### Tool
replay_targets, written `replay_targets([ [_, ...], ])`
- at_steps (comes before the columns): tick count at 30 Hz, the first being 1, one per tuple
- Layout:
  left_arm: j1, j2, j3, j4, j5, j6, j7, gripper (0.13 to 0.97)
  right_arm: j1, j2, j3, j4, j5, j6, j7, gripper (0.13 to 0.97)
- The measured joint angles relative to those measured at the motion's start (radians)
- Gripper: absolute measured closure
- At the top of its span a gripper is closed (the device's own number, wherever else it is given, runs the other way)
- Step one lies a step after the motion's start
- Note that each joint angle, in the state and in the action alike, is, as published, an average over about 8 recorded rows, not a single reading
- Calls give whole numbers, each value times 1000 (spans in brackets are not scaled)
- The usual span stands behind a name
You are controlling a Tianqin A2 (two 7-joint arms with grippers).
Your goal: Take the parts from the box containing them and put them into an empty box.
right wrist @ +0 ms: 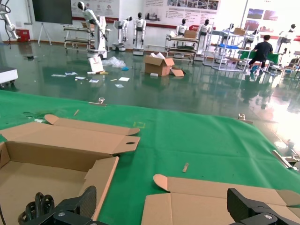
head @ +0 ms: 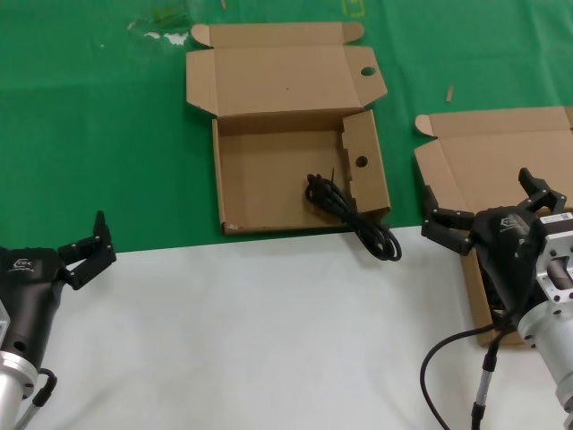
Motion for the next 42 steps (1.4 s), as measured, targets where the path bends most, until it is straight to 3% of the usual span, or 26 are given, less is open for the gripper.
replay_targets([
  [42, 0, 0, 0, 0, 0, 0, 0, 132, 0, 0, 0, 0, 0, 0, 0, 129],
])
